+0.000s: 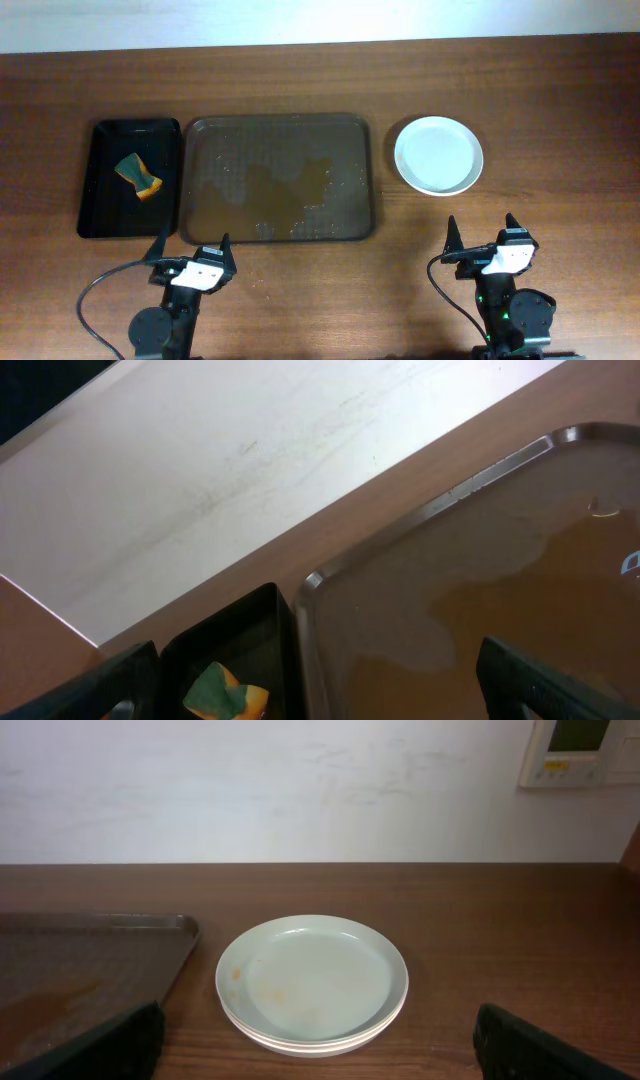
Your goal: Clean dirty plates on tray and stack at the side
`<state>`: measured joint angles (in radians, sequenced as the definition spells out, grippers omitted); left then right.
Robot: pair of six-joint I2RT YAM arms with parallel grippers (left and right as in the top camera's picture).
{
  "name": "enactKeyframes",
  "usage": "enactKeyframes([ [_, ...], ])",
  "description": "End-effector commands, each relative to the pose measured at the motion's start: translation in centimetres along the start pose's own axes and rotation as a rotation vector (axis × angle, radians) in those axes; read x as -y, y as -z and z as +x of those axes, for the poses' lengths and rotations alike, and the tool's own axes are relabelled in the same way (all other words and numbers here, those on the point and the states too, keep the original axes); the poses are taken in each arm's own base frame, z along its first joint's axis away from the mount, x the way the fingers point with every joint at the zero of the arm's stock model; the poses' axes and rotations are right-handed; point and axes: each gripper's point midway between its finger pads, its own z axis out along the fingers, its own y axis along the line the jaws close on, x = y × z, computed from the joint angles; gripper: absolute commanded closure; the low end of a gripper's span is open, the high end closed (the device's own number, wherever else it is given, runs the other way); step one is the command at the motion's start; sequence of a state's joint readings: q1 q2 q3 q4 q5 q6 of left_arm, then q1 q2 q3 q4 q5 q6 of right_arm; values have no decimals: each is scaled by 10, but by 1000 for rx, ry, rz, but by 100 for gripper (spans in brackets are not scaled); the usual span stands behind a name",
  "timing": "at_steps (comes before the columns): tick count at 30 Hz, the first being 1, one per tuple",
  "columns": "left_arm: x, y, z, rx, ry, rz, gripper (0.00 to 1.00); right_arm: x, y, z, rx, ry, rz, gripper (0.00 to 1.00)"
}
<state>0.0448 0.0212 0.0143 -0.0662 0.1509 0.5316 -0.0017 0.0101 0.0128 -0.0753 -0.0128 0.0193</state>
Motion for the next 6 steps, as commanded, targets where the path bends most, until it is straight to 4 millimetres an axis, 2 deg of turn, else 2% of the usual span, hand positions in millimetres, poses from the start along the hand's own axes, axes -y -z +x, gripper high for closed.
enactKeyframes([
  [1, 3, 0, -3, 22, -14, 16, 1, 0, 0, 3, -4, 0, 0, 2],
  [6, 3, 0, -3, 22, -14, 16, 1, 0, 0, 3, -4, 0, 0, 2],
])
